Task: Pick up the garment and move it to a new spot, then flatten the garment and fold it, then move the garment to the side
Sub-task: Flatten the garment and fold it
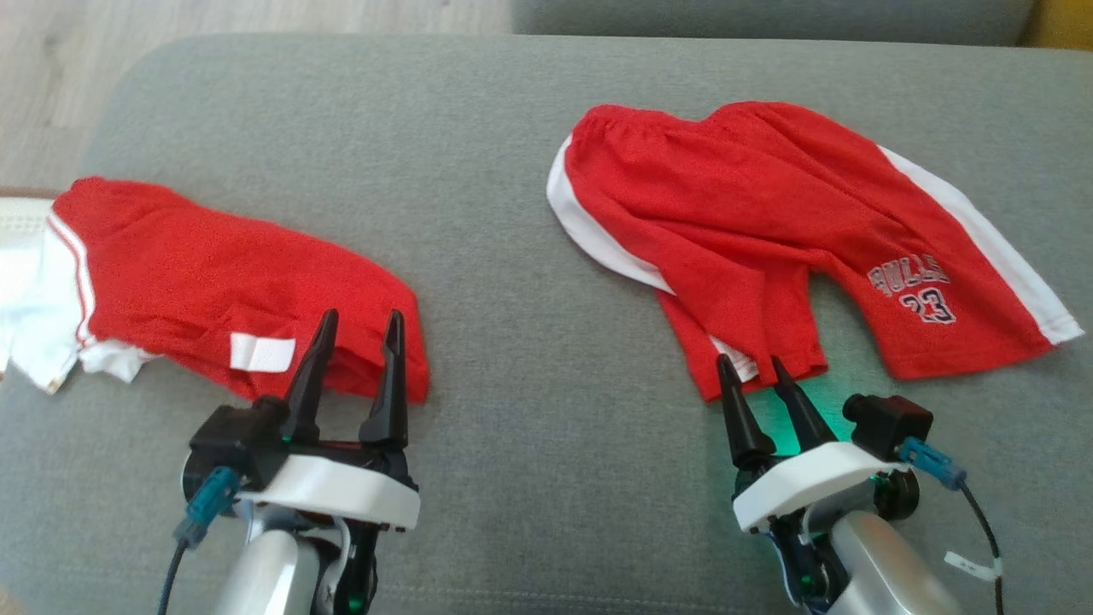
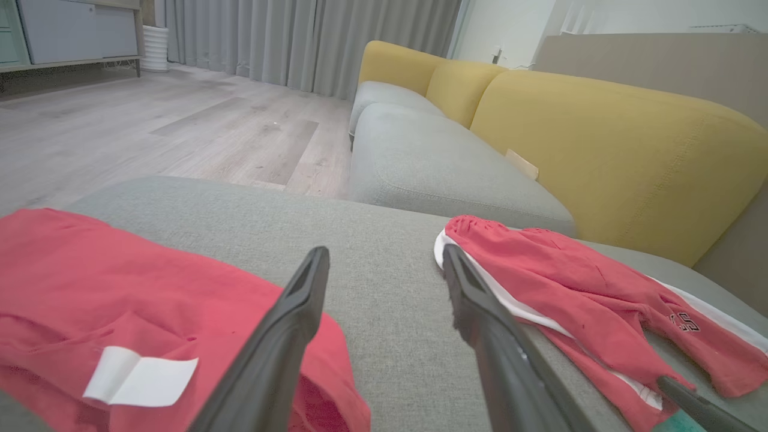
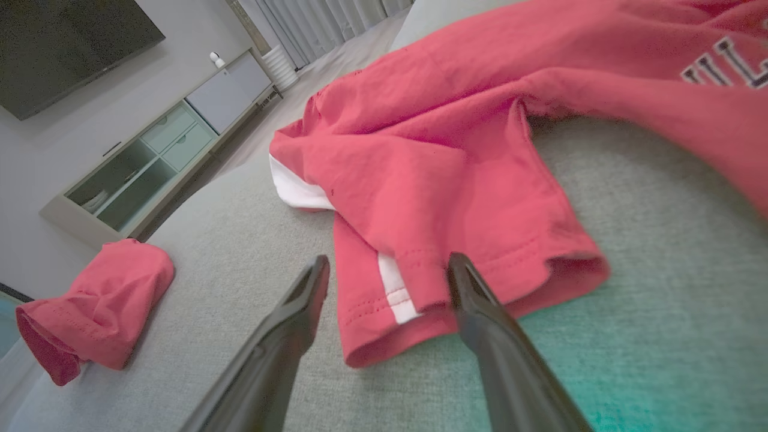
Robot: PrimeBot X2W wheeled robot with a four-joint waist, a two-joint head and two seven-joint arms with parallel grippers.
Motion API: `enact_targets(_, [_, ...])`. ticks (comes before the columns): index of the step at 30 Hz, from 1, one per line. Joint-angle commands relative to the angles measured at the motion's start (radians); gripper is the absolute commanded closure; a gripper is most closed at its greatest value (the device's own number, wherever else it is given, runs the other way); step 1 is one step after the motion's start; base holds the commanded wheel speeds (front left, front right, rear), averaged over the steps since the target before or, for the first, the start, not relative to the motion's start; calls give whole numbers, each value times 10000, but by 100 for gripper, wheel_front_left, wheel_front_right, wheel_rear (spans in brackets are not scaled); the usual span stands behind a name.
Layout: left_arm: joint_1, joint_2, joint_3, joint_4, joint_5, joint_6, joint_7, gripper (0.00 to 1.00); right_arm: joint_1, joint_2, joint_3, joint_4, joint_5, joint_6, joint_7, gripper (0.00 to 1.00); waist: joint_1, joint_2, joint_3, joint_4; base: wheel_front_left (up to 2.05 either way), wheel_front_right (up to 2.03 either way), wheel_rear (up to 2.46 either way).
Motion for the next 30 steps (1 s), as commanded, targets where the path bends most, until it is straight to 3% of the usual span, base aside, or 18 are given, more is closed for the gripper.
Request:
enact_targets(1, [-464, 19, 280, -254, -96, 72, -53, 0, -409, -18, 287, 63, 107, -7, -66, 0, 0, 0, 50, 157, 0, 0, 0])
enact_targets(7, [-403, 19, 304, -179, -133, 121, -53, 0, -513, -18, 313, 320, -63, -7, -102, 0, 0, 0, -34, 214, 0, 0, 0])
enact_targets(21, [-254, 19, 88, -102, -202, 216, -53, 0, 463, -18, 989, -781, -253, -7, -109, 0, 0, 0, -398, -133, 0, 0, 0])
enact_targets(30, [-233, 18, 71, -28, -106, 154, -53, 0, 348, -18, 551, -416, -210, -7, -110, 0, 0, 0, -406, -119, 0, 0, 0])
